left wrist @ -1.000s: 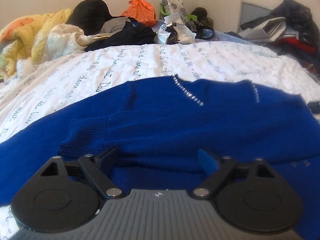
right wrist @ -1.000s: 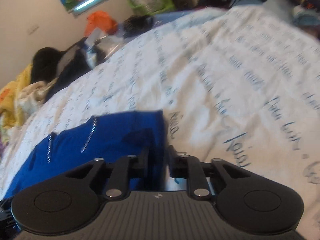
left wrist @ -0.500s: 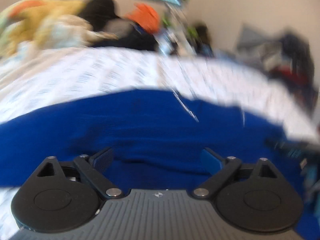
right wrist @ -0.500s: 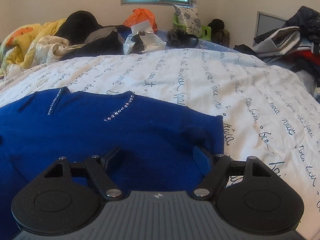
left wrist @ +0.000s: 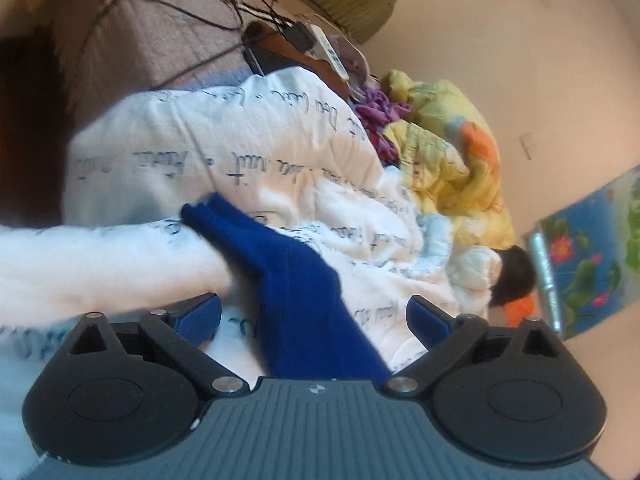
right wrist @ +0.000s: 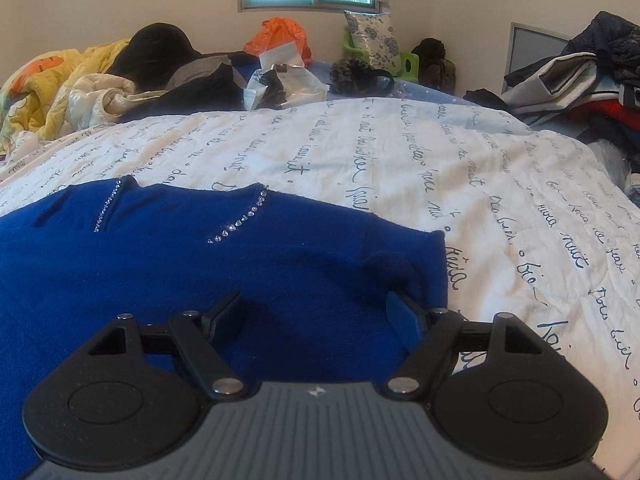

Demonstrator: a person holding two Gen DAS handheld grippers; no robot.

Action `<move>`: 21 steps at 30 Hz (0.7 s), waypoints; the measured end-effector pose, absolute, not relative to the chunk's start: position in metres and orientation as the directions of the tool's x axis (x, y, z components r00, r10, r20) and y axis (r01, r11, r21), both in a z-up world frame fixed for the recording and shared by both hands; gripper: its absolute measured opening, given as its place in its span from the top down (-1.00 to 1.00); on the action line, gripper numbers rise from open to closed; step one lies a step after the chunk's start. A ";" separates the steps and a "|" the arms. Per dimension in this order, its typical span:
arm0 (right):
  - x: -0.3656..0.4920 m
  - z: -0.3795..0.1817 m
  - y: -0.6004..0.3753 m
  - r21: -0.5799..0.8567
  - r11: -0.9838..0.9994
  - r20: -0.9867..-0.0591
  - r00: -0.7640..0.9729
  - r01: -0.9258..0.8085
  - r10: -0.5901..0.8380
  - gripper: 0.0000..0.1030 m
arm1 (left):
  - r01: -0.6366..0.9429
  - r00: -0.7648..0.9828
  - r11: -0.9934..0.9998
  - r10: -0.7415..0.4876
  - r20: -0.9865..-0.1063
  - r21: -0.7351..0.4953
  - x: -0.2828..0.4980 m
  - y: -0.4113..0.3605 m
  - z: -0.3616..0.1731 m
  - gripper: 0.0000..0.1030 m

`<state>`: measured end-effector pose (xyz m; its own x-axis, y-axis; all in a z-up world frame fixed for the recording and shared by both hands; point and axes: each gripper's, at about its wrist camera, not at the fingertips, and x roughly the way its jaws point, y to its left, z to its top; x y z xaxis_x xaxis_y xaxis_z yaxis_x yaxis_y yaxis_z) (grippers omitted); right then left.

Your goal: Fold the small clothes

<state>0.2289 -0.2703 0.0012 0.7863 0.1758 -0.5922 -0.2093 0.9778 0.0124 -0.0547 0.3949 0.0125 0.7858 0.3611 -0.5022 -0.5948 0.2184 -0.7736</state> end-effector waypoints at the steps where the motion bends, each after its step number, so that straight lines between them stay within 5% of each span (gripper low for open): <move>1: 0.229 0.001 -0.271 0.012 0.978 -0.592 0.786 -0.210 0.176 -0.51 | -0.592 0.788 0.230 0.366 -0.495 -0.772 -0.050 0.397 0.013 -0.80; 2: 0.228 0.001 -0.271 0.013 0.977 -0.592 0.786 -0.211 0.178 -0.51 | -0.604 0.779 0.244 0.379 -0.499 -0.758 -0.044 0.398 0.014 -0.60; 4: 0.230 0.002 -0.269 0.014 0.978 -0.592 0.786 -0.210 0.177 -0.51 | -0.667 0.737 0.289 0.394 -0.549 -0.687 -0.033 0.395 0.015 0.20; 5: 0.230 0.001 -0.270 0.013 0.978 -0.592 0.786 -0.210 0.177 -0.51 | -0.706 0.705 0.299 0.385 -0.596 -0.642 -0.026 0.394 0.012 1.00; 8: 0.230 0.002 -0.270 0.018 0.977 -0.592 0.786 -0.210 0.180 -0.51 | -0.767 0.640 0.320 0.452 -0.621 -0.557 -0.023 0.375 0.014 0.97; 12: 0.231 0.002 -0.270 0.023 0.978 -0.591 0.786 -0.209 0.182 -0.51 | -0.683 0.728 0.563 0.476 -0.493 -0.465 0.009 0.298 0.057 0.98; 16: 0.232 0.003 -0.270 0.037 0.977 -0.589 0.786 -0.209 0.190 -0.51 | -0.403 0.875 0.893 0.311 -0.371 -0.201 0.071 0.149 0.084 0.97; 21: 0.231 0.003 -0.276 0.082 0.975 -0.580 0.785 -0.207 0.216 -0.51 | -0.020 0.877 0.991 0.081 -0.473 0.132 0.112 -0.023 0.042 0.91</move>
<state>0.2309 -0.2756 0.0029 0.7854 0.2160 -0.5800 -0.2073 0.9748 0.0823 0.1118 -0.0233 0.0424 0.8771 0.0811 -0.4735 -0.0204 0.9910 0.1319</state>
